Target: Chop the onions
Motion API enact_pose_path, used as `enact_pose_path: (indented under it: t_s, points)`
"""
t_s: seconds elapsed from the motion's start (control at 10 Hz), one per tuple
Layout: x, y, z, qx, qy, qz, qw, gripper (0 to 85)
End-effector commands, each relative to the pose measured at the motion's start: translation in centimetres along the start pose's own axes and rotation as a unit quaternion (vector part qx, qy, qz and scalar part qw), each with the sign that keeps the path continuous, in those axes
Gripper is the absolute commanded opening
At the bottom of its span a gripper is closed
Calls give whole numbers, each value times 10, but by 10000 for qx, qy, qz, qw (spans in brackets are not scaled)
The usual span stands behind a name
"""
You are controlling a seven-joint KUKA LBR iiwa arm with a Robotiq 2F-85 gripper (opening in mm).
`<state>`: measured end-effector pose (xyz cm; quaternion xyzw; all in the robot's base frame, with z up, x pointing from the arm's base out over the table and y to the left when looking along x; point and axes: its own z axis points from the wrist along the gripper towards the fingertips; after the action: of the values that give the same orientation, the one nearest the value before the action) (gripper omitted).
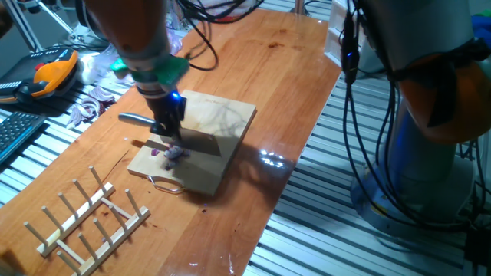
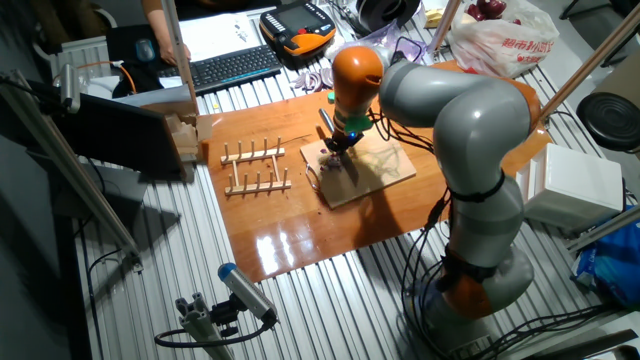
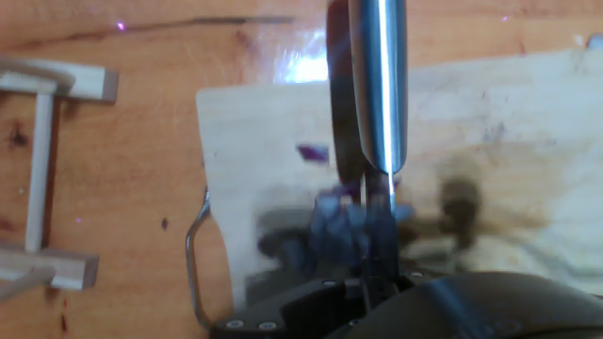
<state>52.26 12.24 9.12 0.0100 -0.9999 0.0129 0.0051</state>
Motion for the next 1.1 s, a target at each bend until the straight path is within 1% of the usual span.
enact_pose_path:
  t_s: [0.0, 0.2, 0.3, 0.4, 0.5, 0.6, 0.7, 0.8, 0.9, 1.0]
  points:
    - [7, 1, 4, 64, -97, -2, 9999, 0]
    - [2, -2, 9, 19, -98, -48, 9999, 0]
    - [2, -2, 10, -4, -91, -63, 9999, 0]
    - [2, -2, 11, -11, -114, -63, 9999, 0]
    - [1, -2, 15, -33, -145, -78, 9999, 0]
    - [-1, -3, 23, -93, -201, -101, 9997, 0]
    - [-3, -3, 29, -113, -278, -123, 9995, 0]
    - [-6, -2, 26, -90, -247, -146, 9995, 0]
    - [-10, -3, 15, -78, -147, -163, 9997, 0]
    - [-15, -6, 4, -26, -84, -194, 9998, 0]
